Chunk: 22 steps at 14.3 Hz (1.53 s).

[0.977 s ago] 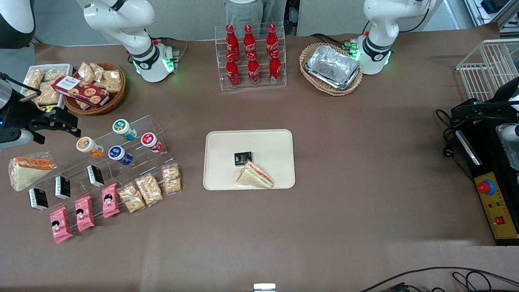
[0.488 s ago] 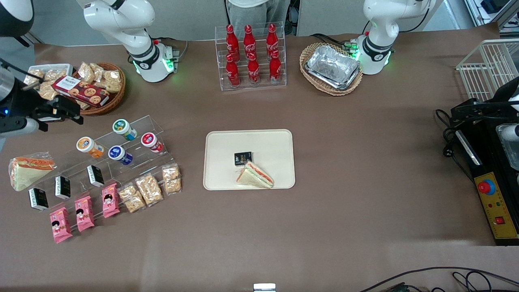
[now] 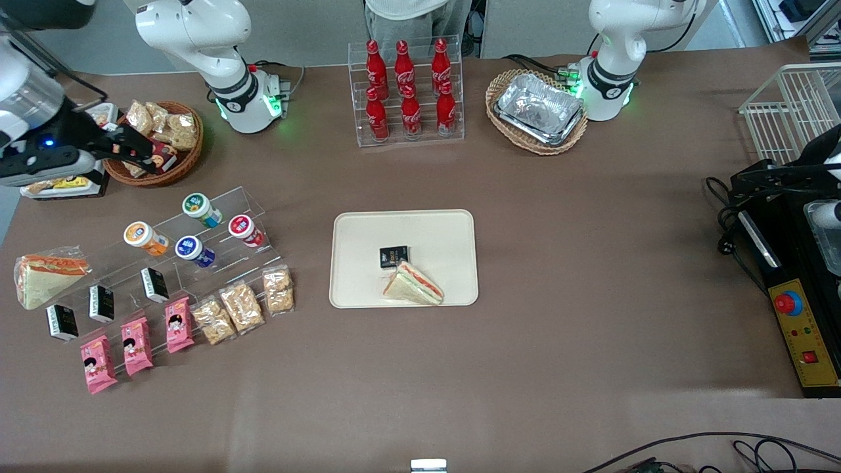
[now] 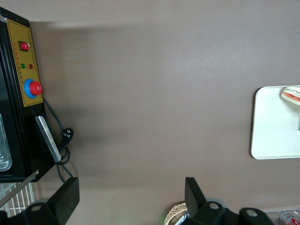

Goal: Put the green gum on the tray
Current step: 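Lower the open right gripper over the green-lidded gum tub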

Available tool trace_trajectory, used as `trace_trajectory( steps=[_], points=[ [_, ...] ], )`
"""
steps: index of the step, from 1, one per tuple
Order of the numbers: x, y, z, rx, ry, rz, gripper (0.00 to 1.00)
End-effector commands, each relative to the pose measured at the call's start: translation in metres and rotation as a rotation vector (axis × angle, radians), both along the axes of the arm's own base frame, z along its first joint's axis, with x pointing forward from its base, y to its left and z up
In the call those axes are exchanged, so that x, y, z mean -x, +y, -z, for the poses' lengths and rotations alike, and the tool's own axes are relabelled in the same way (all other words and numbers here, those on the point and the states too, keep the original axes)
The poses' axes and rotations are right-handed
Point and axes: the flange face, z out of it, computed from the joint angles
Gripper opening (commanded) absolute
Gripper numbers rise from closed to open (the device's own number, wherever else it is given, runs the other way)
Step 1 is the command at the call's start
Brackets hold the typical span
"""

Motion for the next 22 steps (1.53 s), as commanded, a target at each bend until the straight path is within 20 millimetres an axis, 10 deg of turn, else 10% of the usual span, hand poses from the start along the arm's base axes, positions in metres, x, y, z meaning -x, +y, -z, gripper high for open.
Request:
trace_trajectory(
  steps=[1, 13, 22],
  points=[
    [0.021, 0.001, 0.048, 0.004, -0.044, 0.002, 1.0],
    [0.048, -0.011, 0.199, 0.051, -0.11, -0.011, 1.0],
    [0.079, -0.014, 0.223, 0.055, -0.115, -0.019, 1.0]
  ],
)
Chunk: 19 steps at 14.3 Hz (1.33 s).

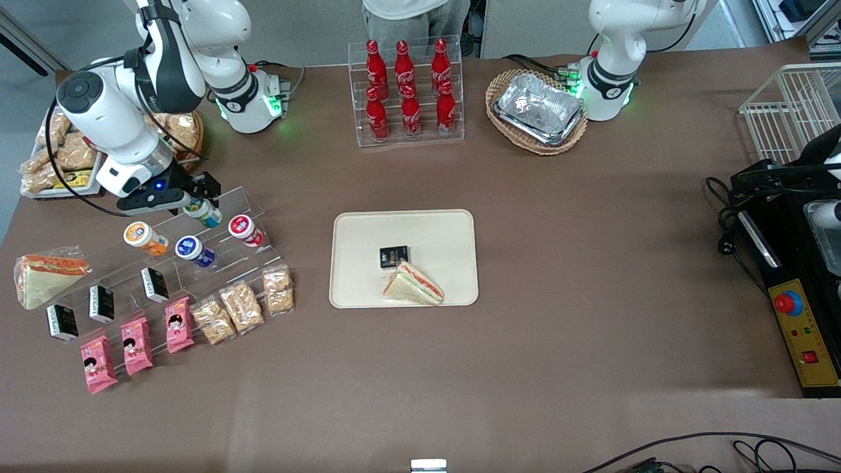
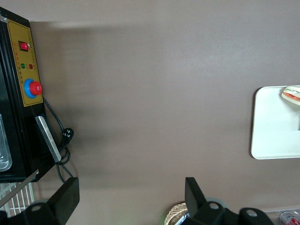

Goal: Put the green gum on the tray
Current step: 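Lower the open right gripper over the green-lidded gum tub, then close the right gripper on the green gum tub and lift it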

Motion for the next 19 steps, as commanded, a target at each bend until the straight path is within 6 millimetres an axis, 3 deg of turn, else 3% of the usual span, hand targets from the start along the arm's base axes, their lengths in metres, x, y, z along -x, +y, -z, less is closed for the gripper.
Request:
trace_trajectory(
  steps=[1, 3, 5, 6, 9, 15, 19],
  points=[
    [0.02, -0.005, -0.004, 0.013, -0.038, -0.013, 1.0],
    [0.02, -0.005, -0.002, 0.013, -0.035, -0.014, 0.96],
    [0.019, -0.005, -0.001, 0.013, -0.032, -0.014, 0.54],
    [0.019, -0.005, 0.0, 0.014, -0.031, -0.014, 0.38],
    [0.018, -0.005, 0.003, 0.013, -0.023, -0.011, 0.17],
    [0.012, -0.008, -0.006, 0.007, -0.026, 0.011, 0.14],
    [-0.008, -0.01, -0.068, 0.008, 0.047, 0.018, 0.14]
  ],
)
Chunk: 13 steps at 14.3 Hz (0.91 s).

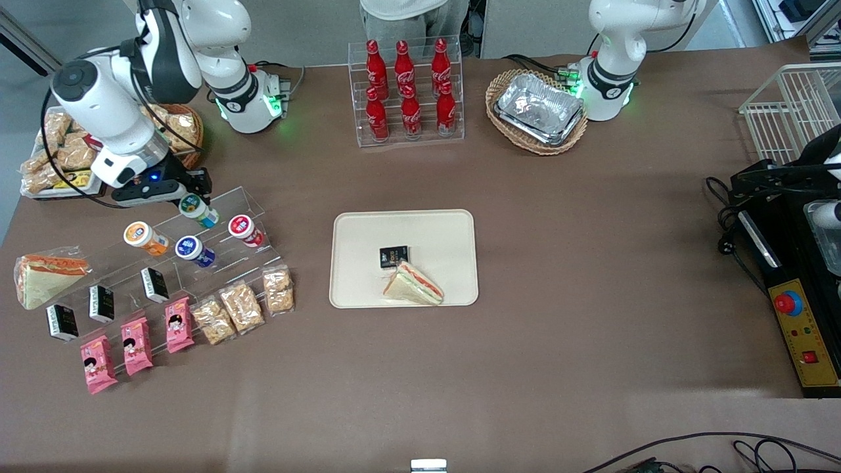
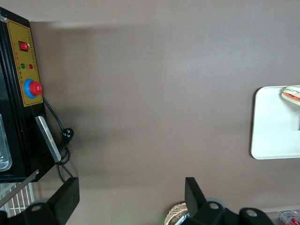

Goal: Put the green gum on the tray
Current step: 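Close the right gripper on the green gum tub and lift it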

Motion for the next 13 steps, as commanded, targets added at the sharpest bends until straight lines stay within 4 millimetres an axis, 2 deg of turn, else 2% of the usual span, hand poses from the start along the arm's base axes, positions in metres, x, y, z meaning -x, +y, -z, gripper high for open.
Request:
trace_trajectory(
  steps=[1, 5, 8, 10, 11, 13],
  points=[
    [-0.019, -0.001, -0.066, 0.011, 0.043, 0.002, 0.14],
    [-0.038, 0.003, -0.132, 0.005, 0.069, 0.002, 0.14],
    [-0.065, 0.017, -0.186, -0.02, 0.104, -0.014, 0.14],
    [-0.081, 0.031, -0.204, -0.042, 0.107, -0.003, 0.14],
    [-0.085, 0.044, -0.206, -0.045, 0.105, 0.008, 0.14],
    [-0.086, 0.088, -0.204, -0.044, 0.109, 0.066, 0.14]
  ],
)
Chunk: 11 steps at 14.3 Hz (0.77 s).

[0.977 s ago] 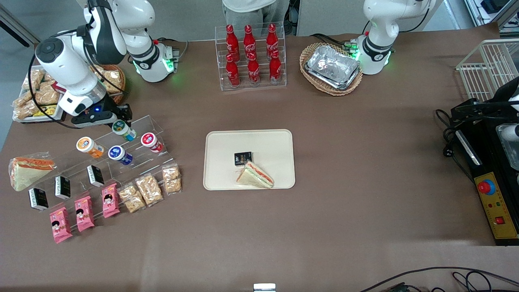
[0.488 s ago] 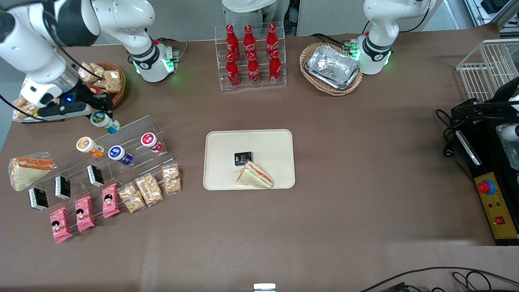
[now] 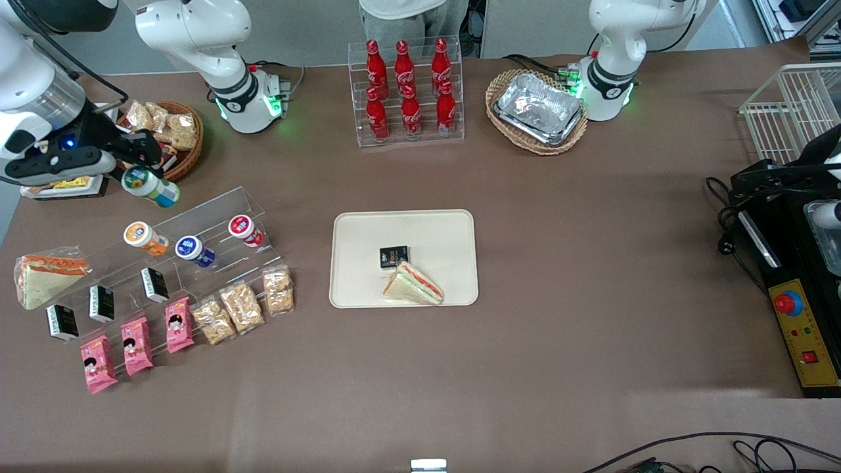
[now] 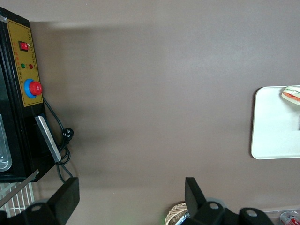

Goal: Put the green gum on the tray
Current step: 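Close the right gripper on the green gum tub and lift it, then carry the green gum tub over the cream tray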

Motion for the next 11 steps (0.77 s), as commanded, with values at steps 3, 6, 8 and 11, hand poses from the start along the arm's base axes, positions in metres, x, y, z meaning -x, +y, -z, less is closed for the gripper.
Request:
trace_trajectory(
  steps=[3, 6, 8, 11],
  points=[
    [-0.015, 0.12, 0.013, -0.009, 0.042, 0.166, 0.15],
    [-0.016, 0.18, 0.038, -0.012, 0.03, 0.24, 0.15],
    [-0.018, 0.201, 0.063, -0.014, 0.025, 0.291, 0.15],
    [-0.009, 0.232, 0.137, -0.034, -0.012, 0.374, 0.15]
  ],
)
